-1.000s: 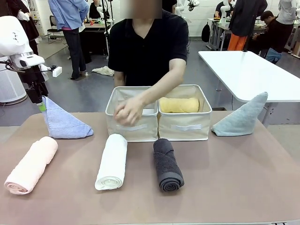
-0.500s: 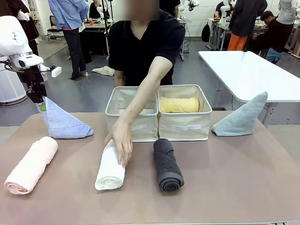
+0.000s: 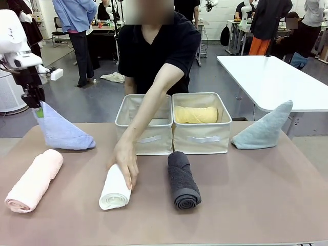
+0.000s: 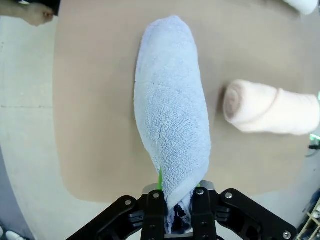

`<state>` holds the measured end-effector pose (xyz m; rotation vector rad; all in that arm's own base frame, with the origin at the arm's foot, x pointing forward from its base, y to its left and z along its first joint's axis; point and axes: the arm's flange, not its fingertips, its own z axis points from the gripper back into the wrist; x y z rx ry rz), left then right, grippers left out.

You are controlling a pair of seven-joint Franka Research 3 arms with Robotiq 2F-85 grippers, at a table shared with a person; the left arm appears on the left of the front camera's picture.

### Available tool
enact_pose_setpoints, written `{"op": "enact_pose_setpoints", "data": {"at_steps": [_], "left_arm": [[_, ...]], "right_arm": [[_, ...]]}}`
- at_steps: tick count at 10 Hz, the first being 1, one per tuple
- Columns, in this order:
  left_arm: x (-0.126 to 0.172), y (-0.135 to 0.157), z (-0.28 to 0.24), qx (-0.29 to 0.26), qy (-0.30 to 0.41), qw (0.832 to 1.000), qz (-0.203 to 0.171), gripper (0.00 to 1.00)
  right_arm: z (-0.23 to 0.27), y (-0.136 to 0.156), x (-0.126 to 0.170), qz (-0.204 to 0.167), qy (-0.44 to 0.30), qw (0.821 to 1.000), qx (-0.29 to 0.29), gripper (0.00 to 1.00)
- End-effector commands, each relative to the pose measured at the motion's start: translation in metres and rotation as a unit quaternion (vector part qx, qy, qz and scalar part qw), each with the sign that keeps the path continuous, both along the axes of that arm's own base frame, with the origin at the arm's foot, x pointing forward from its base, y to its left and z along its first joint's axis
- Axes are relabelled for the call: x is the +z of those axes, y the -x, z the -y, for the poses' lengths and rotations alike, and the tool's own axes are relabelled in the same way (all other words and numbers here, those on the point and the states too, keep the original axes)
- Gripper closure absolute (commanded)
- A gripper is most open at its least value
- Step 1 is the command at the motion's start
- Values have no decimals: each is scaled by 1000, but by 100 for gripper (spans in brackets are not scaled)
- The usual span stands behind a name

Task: Sort the towels based on their folding style.
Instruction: Pick up one triangle-folded towel and place it in the left Fabric basket.

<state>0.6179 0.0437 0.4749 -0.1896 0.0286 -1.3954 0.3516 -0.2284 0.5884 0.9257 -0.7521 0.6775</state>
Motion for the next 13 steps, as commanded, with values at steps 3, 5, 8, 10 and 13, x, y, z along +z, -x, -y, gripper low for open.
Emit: {"op": "enact_pose_setpoints", "data": {"at_steps": [3, 5, 8, 10, 13], "left_arm": [[104, 89, -24, 35, -57, 997, 24, 100], [145, 123, -35, 51, -51, 995, 68, 100], [177, 157, -50, 97, -26, 991, 93, 100], [180, 140, -50, 56, -43, 994, 80, 100], [191, 148, -38, 42, -17, 994, 95, 84]], "right_arm": [[-1, 0, 0, 7, -4, 1000, 1, 0], [-1, 0, 0, 7, -4, 1000, 1, 0], [-1, 0, 0, 7, -4, 1000, 1, 0], [-1, 0, 0, 7, -4, 1000, 1, 0], [-1, 0, 0, 7, -4, 1000, 1, 0]]}}
